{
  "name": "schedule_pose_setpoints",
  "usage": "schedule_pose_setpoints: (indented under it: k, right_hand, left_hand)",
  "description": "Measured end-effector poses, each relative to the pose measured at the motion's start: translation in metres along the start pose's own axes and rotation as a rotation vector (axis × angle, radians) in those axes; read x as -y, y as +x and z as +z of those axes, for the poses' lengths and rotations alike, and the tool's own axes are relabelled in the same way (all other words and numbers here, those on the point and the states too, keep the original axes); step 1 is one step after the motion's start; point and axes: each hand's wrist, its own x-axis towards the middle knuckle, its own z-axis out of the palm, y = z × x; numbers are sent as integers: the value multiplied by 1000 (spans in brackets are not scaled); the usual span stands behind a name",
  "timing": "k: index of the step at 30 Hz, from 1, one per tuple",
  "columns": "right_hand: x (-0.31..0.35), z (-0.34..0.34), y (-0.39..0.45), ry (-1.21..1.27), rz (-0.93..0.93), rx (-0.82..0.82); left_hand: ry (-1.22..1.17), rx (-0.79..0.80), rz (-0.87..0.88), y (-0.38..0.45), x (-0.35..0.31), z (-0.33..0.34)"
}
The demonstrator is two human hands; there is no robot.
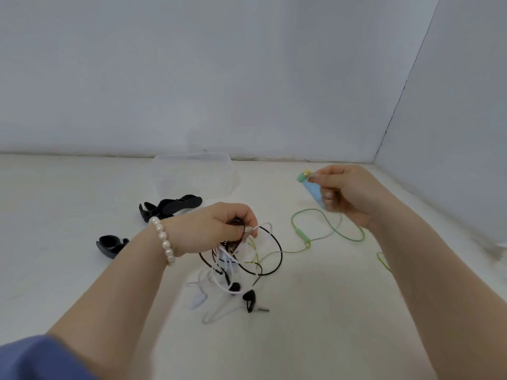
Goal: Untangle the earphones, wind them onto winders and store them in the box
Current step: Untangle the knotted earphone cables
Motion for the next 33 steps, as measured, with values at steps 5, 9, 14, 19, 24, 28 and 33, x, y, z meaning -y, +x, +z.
schedule_pose_setpoints:
  k: [5, 9, 14, 19, 24, 28, 33]
  right_hand:
    - [4, -56, 0, -570, 114, 116]
    - [-4, -53, -2, -1231, 367, 342]
    - [3, -21, -6, -1389, 313, 392]
    - [8, 15, -23, -822, 35, 519]
    - [-13, 37, -19, -889, -37, 592]
    - [-13, 17, -13, -621, -63, 552]
    - [-9, -5, -4, 48, -132, 351]
  left_hand:
    - [-290, -121, 15, -6, 3, -20]
    - [-379, -203, 138, -7, 6, -22]
    - [-450, -195, 190, -4, 2, -17]
    - [-473, -225, 200, -1, 2, -14]
    - [-495, -232, 223, -3, 0, -15]
    - [-439, -253, 244, -5, 1, -18]
    - [-148, -351, 35, 1, 8, -21]
